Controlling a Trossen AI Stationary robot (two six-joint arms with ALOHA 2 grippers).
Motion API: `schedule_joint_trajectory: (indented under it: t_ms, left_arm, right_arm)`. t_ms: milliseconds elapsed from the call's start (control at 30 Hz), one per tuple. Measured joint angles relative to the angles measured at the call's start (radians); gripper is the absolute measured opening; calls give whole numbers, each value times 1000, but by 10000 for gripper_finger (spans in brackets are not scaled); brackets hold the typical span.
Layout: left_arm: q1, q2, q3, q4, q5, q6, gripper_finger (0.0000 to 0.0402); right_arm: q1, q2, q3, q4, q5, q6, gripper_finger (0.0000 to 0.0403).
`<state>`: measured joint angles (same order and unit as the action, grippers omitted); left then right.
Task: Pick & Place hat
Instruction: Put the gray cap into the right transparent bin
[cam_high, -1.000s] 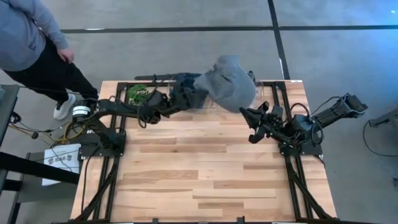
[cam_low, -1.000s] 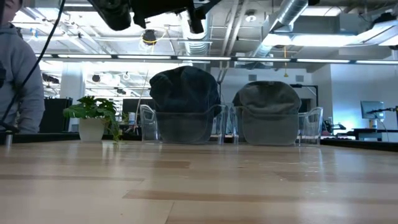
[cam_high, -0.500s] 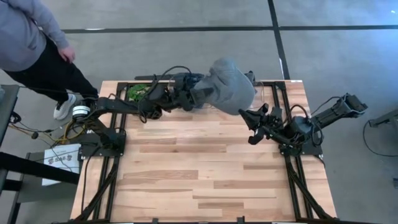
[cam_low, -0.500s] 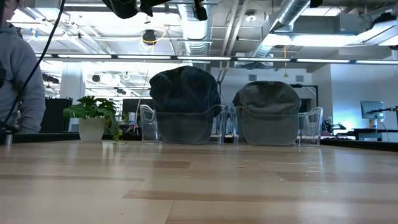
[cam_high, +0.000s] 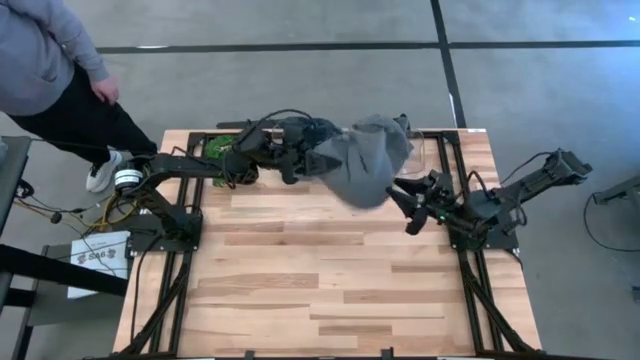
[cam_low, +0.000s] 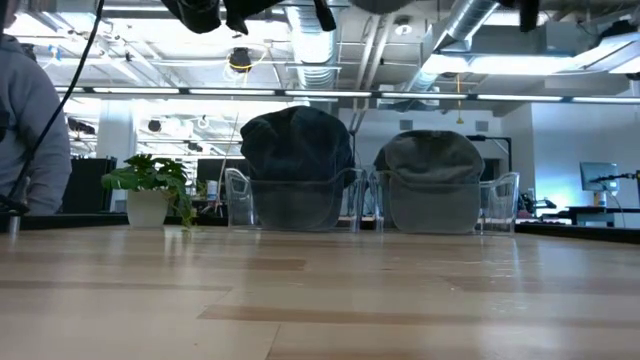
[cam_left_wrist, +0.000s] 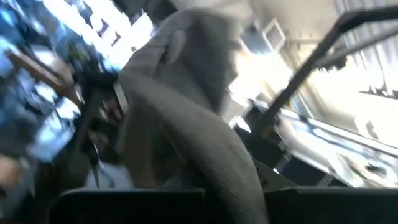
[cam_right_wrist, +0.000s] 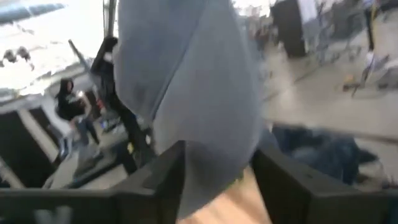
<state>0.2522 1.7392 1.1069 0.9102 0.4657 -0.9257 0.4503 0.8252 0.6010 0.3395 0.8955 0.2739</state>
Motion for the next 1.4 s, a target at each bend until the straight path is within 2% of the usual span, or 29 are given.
schedule_joint_trajectory:
  t_ms: [133,233,400,600,700,833,967,1100,1233,1400]
  left_arm:
    - [21,-17,0,-99,145,-35,9]
    - [32,-31,0,-189,221,-40,9]
    - [45,-46,0,-207,319,-20,9]
    - [38,-46,48,-196,383,-9,9]
    - [30,-46,99,-200,433,6,9]
    - [20,-46,177,-271,478,40,9]
    - [9,-46,230,-407,477,102,9]
    - [2,-46,251,-490,464,135,9]
    - [-2,-46,253,-493,438,131,10]
    - [-4,-46,253,-501,406,117,10]
  right_arm:
    - [51,-102,0,-235,-5,139,244]
    - [86,-165,0,-342,-9,184,273]
    - [85,-223,0,-464,-87,237,285]
    - [-48,-196,0,-546,-264,302,286]
    - [-150,-159,0,-534,-402,284,286]
    - [-289,-111,0,-421,-626,203,286]
    - [-391,-71,0,-269,-782,90,286]
    - [-481,-26,0,-172,-957,66,286]
    - [-544,30,0,-127,-1067,36,286]
    - [-580,110,0,20,-1216,32,286]
